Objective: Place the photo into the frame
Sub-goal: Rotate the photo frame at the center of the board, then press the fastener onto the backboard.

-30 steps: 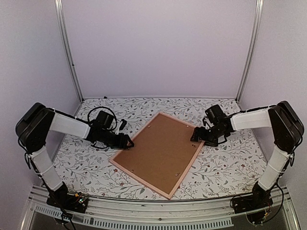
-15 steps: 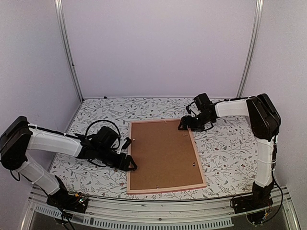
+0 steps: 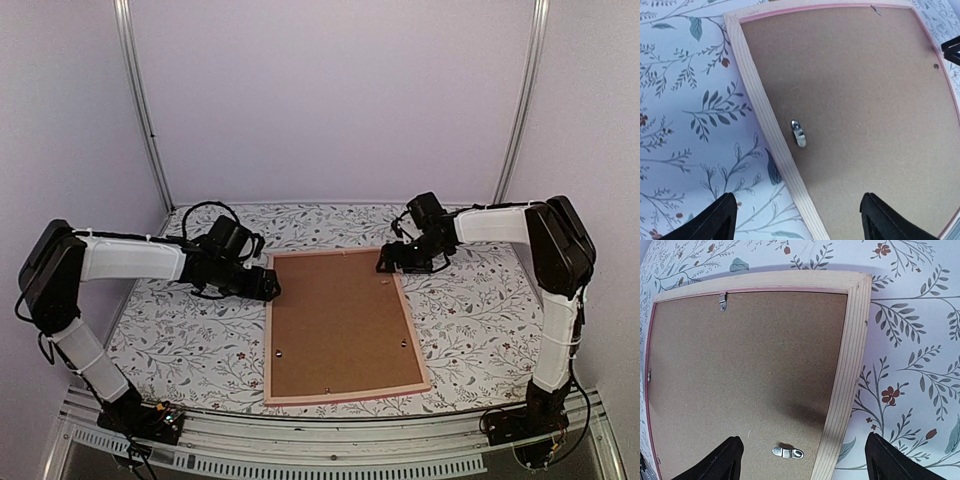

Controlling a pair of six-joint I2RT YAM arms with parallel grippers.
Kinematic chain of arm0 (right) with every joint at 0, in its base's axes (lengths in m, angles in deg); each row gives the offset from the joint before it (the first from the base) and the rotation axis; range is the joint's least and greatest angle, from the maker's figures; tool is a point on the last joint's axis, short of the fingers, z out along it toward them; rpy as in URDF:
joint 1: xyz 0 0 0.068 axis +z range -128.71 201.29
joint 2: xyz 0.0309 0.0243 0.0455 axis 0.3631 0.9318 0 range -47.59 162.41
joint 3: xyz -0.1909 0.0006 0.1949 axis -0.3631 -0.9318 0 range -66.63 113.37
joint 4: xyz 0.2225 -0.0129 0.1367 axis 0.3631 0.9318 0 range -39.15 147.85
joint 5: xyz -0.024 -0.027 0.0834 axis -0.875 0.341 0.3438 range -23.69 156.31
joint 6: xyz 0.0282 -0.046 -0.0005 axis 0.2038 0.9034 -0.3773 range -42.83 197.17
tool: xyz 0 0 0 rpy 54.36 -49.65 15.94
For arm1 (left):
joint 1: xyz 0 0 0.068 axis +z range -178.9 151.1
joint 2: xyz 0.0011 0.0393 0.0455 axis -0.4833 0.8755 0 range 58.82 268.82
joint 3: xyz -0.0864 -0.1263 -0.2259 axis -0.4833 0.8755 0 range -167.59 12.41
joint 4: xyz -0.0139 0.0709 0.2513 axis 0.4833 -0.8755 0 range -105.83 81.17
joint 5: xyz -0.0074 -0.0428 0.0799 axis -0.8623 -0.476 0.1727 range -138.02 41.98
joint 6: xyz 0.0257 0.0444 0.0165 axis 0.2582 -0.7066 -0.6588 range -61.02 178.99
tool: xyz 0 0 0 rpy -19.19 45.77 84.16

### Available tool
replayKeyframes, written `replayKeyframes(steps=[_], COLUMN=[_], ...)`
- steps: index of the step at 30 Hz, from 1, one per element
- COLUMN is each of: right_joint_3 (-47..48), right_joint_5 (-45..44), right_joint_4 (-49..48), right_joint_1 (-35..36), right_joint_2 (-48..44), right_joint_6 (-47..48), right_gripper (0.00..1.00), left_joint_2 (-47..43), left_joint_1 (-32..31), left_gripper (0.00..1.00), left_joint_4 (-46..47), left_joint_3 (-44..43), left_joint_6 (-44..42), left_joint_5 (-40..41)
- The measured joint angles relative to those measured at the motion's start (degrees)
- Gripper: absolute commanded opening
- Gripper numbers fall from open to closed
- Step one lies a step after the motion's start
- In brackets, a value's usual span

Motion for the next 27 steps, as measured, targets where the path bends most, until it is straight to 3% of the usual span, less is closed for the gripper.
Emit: replayKeyframes(steps=[12,27], right_joint_3=[-3.87,-6.01], right_joint_5=[0.31,3.21], right_joint_4=[-1.46,-5.9], right_joint_1=[-0.02,-0.11], right_joint_2=[-1.03,-1.09], right_joint_6=[-0.52,-1.49], right_gripper=[0.87,0.87], left_joint_2=[16.35,18.69], left_joint_1=[2.29,2.97], left_gripper=[0.69,0.51], left_joint_4=[-2.6,-3.69], left_joint_3=[-13.73,-14.47], left_joint_6=[-7.52,-8.98], left_joint_5=[1.14,2.43])
